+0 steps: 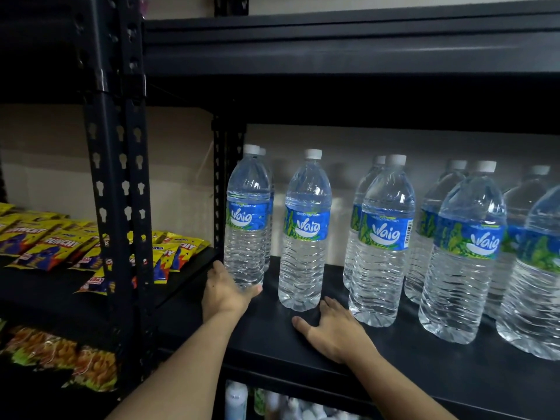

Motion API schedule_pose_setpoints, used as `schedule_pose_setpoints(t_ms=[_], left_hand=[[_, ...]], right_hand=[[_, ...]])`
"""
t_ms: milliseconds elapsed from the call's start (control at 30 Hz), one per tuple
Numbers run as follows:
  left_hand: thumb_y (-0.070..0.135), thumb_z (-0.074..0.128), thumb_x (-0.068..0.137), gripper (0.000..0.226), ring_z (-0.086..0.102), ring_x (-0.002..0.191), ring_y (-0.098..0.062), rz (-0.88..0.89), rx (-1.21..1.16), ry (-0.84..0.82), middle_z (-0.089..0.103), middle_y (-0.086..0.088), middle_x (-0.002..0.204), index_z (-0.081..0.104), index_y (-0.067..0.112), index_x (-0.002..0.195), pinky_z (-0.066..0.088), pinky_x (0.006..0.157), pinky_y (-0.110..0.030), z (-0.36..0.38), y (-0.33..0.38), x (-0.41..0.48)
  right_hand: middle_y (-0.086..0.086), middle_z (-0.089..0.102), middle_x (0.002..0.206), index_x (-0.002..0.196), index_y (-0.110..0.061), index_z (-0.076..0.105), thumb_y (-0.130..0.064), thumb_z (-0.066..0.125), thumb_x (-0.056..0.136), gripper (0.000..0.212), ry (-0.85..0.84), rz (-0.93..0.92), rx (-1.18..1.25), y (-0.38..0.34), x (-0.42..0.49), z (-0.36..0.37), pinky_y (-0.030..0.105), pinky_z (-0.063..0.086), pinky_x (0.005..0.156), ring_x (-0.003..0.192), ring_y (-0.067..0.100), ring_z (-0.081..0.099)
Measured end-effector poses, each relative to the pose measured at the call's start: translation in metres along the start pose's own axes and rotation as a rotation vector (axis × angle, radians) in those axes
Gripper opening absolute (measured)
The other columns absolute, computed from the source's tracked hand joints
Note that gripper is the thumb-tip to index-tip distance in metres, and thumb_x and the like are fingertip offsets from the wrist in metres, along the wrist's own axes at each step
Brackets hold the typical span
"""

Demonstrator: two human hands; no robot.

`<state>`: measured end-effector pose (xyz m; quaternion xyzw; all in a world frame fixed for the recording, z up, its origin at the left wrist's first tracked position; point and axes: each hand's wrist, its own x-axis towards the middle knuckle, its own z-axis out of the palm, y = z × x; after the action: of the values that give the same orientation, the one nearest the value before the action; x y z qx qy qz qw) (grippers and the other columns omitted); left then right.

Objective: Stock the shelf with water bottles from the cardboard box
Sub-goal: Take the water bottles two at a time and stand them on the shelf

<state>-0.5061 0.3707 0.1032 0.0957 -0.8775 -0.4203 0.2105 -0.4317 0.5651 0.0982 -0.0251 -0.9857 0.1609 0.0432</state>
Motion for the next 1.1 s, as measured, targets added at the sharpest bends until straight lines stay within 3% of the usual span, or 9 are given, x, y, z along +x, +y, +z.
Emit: schedule_pose_setpoints(t_ms=[533,1000,1100], left_hand=[[0.048,0.081,0.069,0.075,0.053,0.118,-0.029,0.018,0.018,-0.047,0.057,-0.008,0.127,0.037,0.016,0.120,0.050,0.089,-0.042,0.0027,-0.0061,0.0012],[0.046,0.084,0.067,0.075,0.052,0.120,-0.029,0.003,0.004,-0.059,0.055,-0.008,0.129,0.038,0.016,0.118,0.048,0.087,-0.040,0.0034,-0.0064,0.0028],[0.046,0.086,0.064,0.090,0.049,0.126,-0.029,-0.014,-0.020,-0.081,0.050,-0.010,0.137,0.037,0.012,0.132,0.048,0.095,-0.043,0.0030,-0.0061,0.0021]], right_hand=[[0.007,0.019,0.164,0.155,-0.009,0.024,-0.071,0.039,0.089,0.092,0.026,-0.003,-0.004,0.0023,0.0030,0.0036,0.033,0.011,0.123,0.152,0.020,0.013],[0.008,0.018,0.164,0.155,-0.007,0.023,-0.069,0.038,0.091,0.090,0.028,-0.014,-0.004,0.0008,0.0011,0.0015,0.033,0.011,0.123,0.152,0.020,0.013],[0.008,0.020,0.163,0.154,-0.006,0.024,-0.068,0.040,0.091,0.089,0.045,-0.022,0.003,0.0009,-0.0002,0.0010,0.033,0.012,0.122,0.151,0.020,0.014]])
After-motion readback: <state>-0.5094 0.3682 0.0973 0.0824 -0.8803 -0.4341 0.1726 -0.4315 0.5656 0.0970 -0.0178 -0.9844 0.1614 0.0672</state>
